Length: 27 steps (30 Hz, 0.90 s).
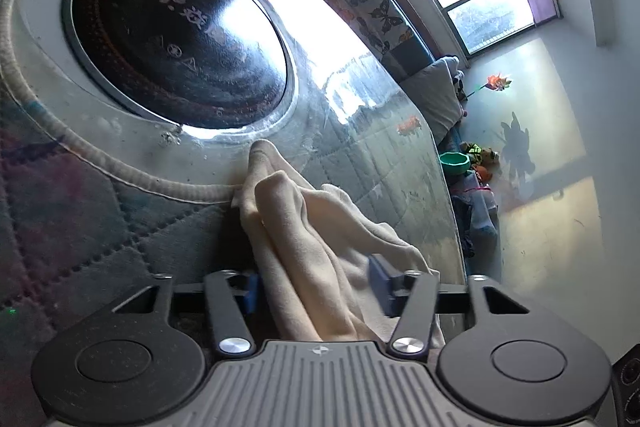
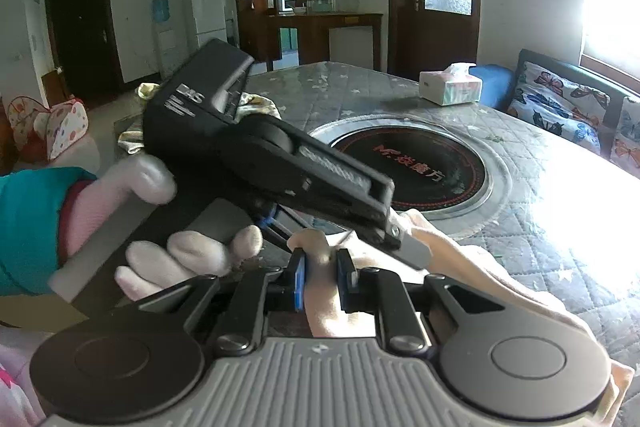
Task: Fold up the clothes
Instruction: 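Grasp the sweatshirt edge with the left gripper while the right gripper holds its edge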
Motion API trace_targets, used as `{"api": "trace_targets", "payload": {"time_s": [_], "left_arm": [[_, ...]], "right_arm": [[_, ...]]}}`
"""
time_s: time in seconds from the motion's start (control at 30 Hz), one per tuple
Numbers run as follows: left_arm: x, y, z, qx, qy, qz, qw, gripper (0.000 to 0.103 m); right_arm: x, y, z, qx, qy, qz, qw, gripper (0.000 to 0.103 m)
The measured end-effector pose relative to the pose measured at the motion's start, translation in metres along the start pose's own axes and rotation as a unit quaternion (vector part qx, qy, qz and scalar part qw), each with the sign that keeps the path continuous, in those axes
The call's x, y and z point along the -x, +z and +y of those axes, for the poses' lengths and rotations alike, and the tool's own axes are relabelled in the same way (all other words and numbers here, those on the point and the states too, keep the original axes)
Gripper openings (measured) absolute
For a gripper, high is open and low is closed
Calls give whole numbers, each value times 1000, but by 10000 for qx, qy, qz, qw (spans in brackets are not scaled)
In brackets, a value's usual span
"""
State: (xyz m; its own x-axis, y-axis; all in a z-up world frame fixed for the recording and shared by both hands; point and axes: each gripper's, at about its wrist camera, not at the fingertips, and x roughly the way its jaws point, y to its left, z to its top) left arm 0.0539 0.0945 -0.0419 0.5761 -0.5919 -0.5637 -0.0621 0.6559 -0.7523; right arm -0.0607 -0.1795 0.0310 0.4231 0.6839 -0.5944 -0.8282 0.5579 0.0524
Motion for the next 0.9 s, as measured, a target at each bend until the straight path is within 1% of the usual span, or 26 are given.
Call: {"api": "trace_targets", "payload": {"time_s": [0.03, 0.13, 0.17, 0.2, 0.23, 0.3, 0.4, 0.5, 0.53, 0.6, 0.67, 0.73, 0.8, 0.87, 0.9], "left_arm": [[-1, 0, 2, 45, -26, 24, 10000, 41], [-2, 1, 10, 247, -137, 50, 9996, 36], [-2, 2, 12, 278, -130, 51, 9995, 33], [-3, 3, 12, 280, -97, 60, 9995, 25], [-3, 2, 14, 285, -80, 56, 9995, 22], [-3, 0, 15, 273, -71, 26, 9996, 19], [-2, -4, 13, 206, -41, -13, 9998, 18], [-1, -5, 12, 162, -6, -31, 9999, 18], [-1, -6, 11, 151, 4, -36, 9999, 18], [-1, -6, 10, 124, 19, -48, 9999, 18], [0, -7, 11, 115, 22, -59, 9999, 18], [1, -8, 11, 74, 39, -73, 9999, 18], [2, -8, 10, 32, 64, -83, 9999, 17], [2, -9, 9, -15, 90, -95, 9999, 18], [2, -9, 9, -26, 97, -97, 9999, 17]], "right_arm": [[0, -1, 0, 9, 14, -6, 10000, 14], [0, -2, 1, 32, 48, -14, 10000, 14], [0, -3, 1, 38, 55, -14, 10000, 14], [0, -3, 1, 42, 58, -15, 10000, 14], [0, -4, 1, 38, 57, -17, 10000, 14], [-1, -4, 0, 32, 58, -2, 10000, 15], [-1, -6, 0, 32, 52, 28, 10000, 16], [6, -8, -4, -43, 34, 0, 10000, 21], [10, -9, -6, -89, -15, -38, 10000, 26], [18, -12, -13, -189, -158, -96, 9997, 30], [25, -17, -23, -346, -395, -132, 9985, 34], [33, -22, -36, -544, -674, -153, 9961, 34], [42, -29, -52, -804, -974, -145, 9919, 36], [50, -39, -72, -1060, -1340, -115, 9852, 40], [53, -44, -83, -1203, -1505, -98, 9812, 40]]}}
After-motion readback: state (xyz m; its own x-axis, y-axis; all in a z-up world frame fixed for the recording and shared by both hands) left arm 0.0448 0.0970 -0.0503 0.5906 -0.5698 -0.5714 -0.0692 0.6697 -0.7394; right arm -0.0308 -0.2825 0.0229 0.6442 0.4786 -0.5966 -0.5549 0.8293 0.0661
